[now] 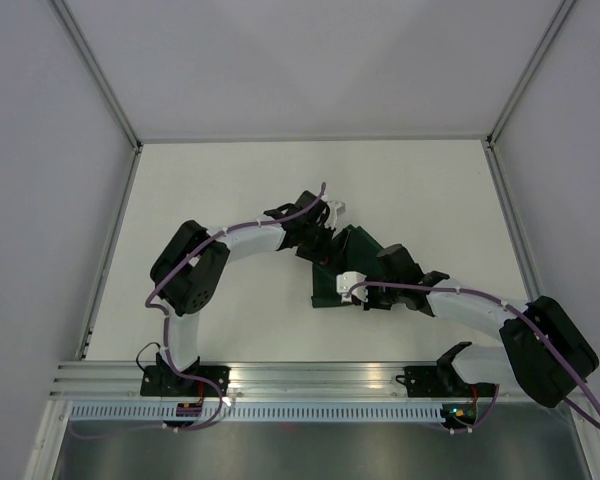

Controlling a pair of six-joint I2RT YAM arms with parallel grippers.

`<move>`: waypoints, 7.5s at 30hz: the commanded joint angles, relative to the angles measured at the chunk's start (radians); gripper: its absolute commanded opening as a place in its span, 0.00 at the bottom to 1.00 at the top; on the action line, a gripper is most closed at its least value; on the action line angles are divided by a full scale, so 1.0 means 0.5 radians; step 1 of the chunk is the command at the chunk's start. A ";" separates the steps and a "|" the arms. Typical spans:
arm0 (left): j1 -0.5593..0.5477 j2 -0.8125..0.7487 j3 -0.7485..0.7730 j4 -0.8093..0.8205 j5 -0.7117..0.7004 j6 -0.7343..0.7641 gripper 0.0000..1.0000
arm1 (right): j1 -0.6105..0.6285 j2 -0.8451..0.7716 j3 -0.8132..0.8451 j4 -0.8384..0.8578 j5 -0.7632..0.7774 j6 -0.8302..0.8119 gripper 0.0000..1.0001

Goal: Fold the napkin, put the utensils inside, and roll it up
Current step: Roll the napkin with the utensil

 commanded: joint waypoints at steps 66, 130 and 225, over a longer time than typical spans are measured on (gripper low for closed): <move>-0.875 -0.355 -0.859 1.150 -0.863 1.392 0.81 | -0.536 1.465 1.165 -1.398 -0.636 -0.397 0.14; -0.197 0.603 0.224 -0.455 0.865 0.760 0.02 | -1.104 0.372 0.919 -0.978 -0.664 -0.056 0.70; -0.080 0.643 0.405 -0.574 0.742 0.638 0.57 | 0.105 0.130 0.125 -0.202 0.024 -0.032 0.19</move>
